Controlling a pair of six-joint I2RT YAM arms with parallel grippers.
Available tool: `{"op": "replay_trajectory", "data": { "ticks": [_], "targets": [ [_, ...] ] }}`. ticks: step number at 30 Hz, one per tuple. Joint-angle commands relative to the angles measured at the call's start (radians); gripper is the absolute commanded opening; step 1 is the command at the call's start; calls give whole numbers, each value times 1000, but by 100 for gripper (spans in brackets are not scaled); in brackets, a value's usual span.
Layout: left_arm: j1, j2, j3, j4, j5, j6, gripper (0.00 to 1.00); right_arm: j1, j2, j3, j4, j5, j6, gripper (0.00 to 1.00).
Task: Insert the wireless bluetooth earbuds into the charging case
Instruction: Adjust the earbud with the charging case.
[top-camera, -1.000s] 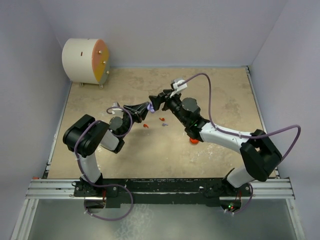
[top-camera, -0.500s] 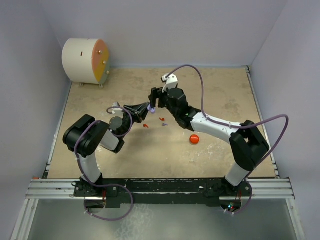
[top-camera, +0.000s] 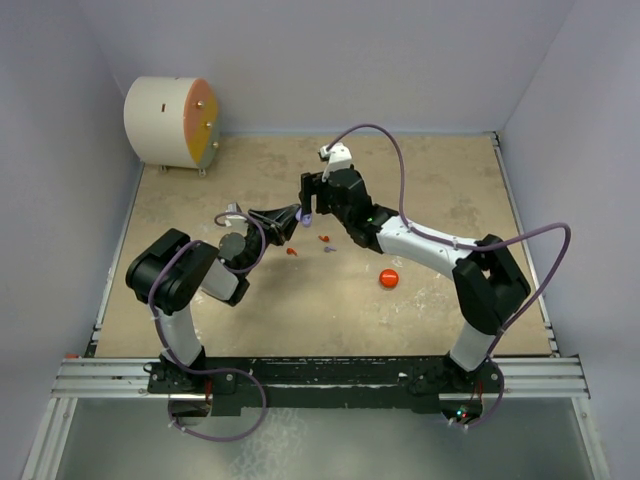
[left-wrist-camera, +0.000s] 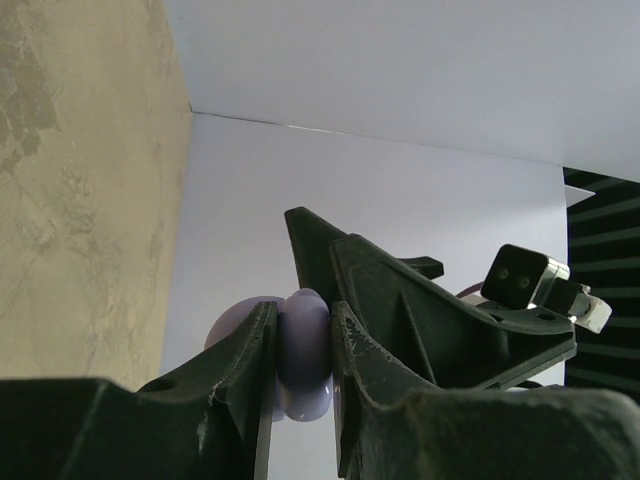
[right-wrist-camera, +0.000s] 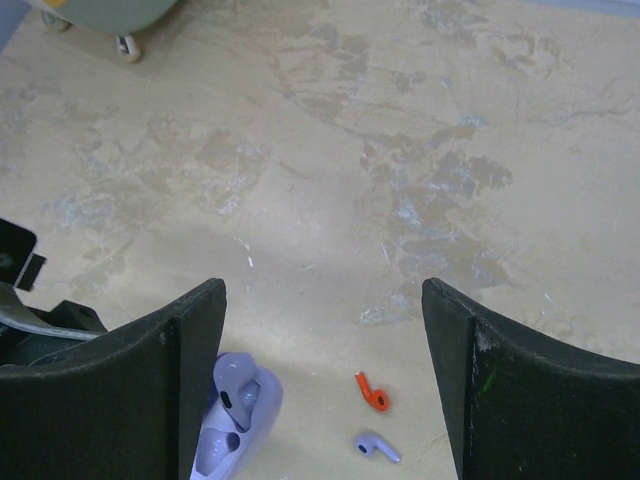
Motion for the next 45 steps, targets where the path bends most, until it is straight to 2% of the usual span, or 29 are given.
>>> {"op": "replay_trajectory", "data": {
  "ticks": [1, 45],
  "targets": [
    [-2, -43, 27, 112, 6, 27, 0, -8, 0, 39, -21, 26, 19, 81],
    [-1, -47, 62, 66, 6, 49, 0, -17, -55, -19, -75, -8, 42, 81]
  ]
}}
